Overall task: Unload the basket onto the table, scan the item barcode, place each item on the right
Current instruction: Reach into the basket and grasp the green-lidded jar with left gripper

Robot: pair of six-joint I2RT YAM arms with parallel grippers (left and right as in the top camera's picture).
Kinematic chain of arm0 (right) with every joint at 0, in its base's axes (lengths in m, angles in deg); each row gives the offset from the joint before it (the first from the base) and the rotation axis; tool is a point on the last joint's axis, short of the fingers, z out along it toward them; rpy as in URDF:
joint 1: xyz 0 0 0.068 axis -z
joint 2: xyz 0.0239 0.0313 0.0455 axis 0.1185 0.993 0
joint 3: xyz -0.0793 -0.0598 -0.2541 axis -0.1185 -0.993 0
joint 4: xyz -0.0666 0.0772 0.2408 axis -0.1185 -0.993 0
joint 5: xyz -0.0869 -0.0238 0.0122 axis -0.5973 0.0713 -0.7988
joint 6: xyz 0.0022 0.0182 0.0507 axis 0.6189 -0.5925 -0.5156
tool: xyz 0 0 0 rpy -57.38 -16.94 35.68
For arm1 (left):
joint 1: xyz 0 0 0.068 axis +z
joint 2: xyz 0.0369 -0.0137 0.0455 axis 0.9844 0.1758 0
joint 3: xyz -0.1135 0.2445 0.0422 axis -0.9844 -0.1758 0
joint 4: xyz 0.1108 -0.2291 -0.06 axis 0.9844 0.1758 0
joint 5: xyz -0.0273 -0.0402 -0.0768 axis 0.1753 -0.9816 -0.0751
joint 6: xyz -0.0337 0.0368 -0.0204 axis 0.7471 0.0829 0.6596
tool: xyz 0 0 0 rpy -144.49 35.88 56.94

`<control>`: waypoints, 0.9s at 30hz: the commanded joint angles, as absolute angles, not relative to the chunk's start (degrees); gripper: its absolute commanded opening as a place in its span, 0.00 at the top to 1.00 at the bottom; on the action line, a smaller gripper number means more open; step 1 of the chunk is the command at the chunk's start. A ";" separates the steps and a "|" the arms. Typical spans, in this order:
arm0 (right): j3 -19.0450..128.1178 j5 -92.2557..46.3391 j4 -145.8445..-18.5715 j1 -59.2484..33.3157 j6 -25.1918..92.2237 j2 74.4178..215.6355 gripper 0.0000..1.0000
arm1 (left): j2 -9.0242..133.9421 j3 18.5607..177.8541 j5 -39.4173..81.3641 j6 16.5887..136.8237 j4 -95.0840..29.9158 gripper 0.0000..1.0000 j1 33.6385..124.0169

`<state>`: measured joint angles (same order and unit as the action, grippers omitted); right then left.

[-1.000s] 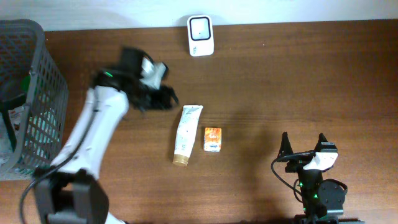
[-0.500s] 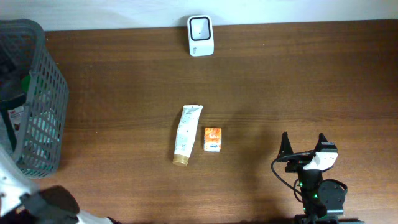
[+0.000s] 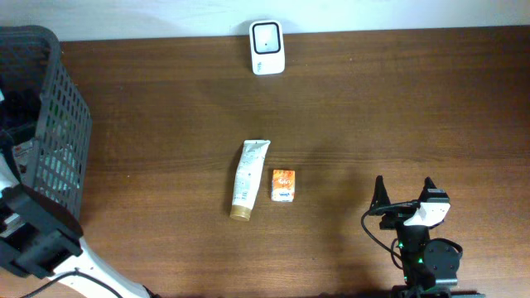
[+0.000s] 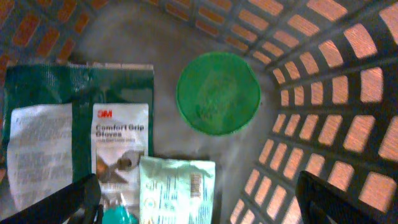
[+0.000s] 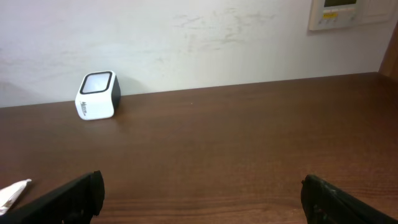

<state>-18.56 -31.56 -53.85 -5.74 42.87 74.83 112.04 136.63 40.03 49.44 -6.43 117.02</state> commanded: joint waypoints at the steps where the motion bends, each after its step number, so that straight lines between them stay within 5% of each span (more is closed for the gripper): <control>1: -19.02 -31.47 -53.98 -6.09 42.50 74.51 0.02 | 114.27 136.68 39.60 48.26 -8.95 0.02 117.18; 17: -19.02 -31.47 -53.98 -6.09 42.50 74.51 0.02 | 122.45 136.68 29.91 40.15 -12.99 0.06 117.13; 23: -19.02 -31.47 -54.00 -6.09 42.50 74.51 0.02 | 122.71 136.68 30.39 40.17 -11.94 0.34 117.13; 27: -19.02 -31.47 -53.98 -6.09 42.50 74.51 0.02 | 122.69 136.68 30.57 40.33 -11.33 0.42 117.18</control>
<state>-18.56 -31.56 -53.85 -5.74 42.89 74.83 121.59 136.61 31.01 40.43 -11.74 117.02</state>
